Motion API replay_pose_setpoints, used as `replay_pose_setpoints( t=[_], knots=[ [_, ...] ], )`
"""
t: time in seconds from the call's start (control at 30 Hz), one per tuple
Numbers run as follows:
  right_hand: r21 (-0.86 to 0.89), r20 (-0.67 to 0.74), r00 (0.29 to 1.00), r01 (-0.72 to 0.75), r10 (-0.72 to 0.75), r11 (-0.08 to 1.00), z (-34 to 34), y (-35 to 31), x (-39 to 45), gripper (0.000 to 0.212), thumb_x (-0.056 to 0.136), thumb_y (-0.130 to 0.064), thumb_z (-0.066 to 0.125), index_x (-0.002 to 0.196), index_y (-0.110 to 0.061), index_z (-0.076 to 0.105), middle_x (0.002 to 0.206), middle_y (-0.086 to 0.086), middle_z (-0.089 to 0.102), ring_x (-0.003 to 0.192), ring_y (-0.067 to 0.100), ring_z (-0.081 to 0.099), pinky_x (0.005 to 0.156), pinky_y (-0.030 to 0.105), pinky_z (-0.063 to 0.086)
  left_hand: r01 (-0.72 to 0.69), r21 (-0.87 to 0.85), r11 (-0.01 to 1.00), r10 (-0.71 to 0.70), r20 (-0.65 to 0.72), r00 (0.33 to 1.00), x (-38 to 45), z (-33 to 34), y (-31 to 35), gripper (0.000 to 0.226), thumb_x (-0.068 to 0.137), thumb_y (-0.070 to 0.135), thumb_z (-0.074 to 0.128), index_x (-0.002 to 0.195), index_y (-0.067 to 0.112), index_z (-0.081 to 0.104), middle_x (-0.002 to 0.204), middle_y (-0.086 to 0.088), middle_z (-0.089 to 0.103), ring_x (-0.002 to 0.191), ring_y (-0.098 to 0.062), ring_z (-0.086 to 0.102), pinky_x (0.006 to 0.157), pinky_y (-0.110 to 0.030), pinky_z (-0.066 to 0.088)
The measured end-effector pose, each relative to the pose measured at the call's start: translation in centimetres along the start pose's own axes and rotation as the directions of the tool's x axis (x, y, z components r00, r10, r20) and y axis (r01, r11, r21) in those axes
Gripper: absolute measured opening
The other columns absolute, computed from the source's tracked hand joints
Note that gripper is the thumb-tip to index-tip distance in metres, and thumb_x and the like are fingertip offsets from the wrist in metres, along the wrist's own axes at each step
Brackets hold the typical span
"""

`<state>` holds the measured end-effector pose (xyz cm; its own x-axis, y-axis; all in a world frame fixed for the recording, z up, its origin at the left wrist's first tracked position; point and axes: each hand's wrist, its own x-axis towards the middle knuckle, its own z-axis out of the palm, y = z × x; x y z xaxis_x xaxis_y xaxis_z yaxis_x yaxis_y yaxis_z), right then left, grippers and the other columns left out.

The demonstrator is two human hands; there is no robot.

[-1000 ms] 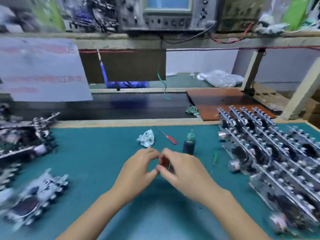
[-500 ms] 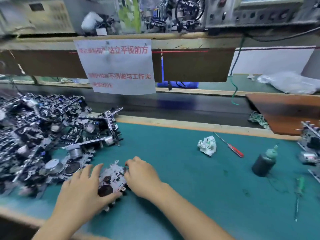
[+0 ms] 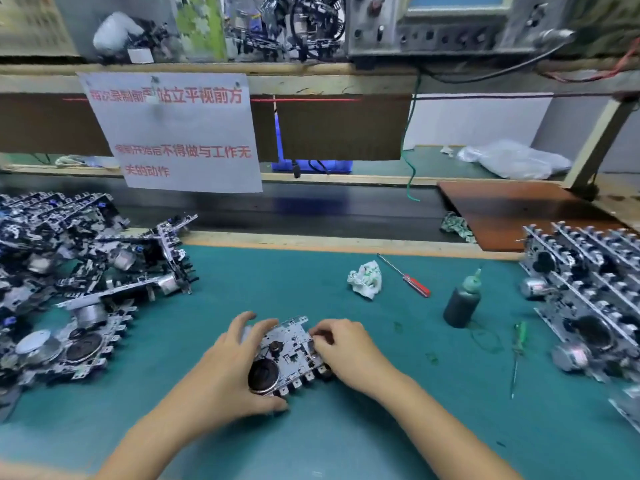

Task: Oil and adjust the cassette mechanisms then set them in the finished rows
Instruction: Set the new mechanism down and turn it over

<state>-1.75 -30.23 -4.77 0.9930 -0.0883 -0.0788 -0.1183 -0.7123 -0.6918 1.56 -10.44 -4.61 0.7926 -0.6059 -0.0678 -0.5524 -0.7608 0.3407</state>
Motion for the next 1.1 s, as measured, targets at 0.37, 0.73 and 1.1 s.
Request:
replay_pose_setpoints(
  t=[0.37,0.73,1.1],
  knots=[
    [0.295,-0.242,0.929,-0.204,0.279,0.933,-8.1,10.5,-6.3,0.012,0.096,-0.017,0.046,0.088,-0.021,0.054,0.075,0.011,0.064,0.033,0.01,0.05,0.038,0.019,0.04,-0.422,-0.317,0.849,0.42,-0.078,0.904,8.2,4.6,10.5,0.095,0.057,0.057,0.081,0.129,0.062,0.019,0.148,0.024,0.006,0.136,0.001,0.023,0.104,-0.012,0.027],
    [0.184,-0.395,0.899,-0.126,0.191,0.975,-6.7,11.6,-6.9,0.018,0.096,-0.024,0.048,0.081,-0.033,0.052,0.068,0.013,0.063,0.044,0.014,0.041,0.053,0.039,0.043,-0.371,-0.412,0.832,0.36,-0.106,0.927,7.5,5.1,8.7,0.103,0.057,0.053,0.084,0.131,0.067,0.013,0.135,0.046,0.021,0.131,0.012,0.026,0.106,-0.006,0.021],
    [0.174,-0.391,0.904,-0.112,0.173,0.978,-6.7,11.4,-7.0,0.015,0.096,-0.028,0.047,0.082,-0.032,0.051,0.064,0.008,0.061,0.046,0.015,0.041,0.054,0.037,0.041,-0.336,-0.479,0.811,0.337,-0.086,0.938,7.4,5.5,8.9,0.105,0.065,0.026,0.085,0.134,0.058,0.013,0.133,0.049,0.013,0.133,0.014,0.017,0.106,-0.003,0.016]
  ],
)
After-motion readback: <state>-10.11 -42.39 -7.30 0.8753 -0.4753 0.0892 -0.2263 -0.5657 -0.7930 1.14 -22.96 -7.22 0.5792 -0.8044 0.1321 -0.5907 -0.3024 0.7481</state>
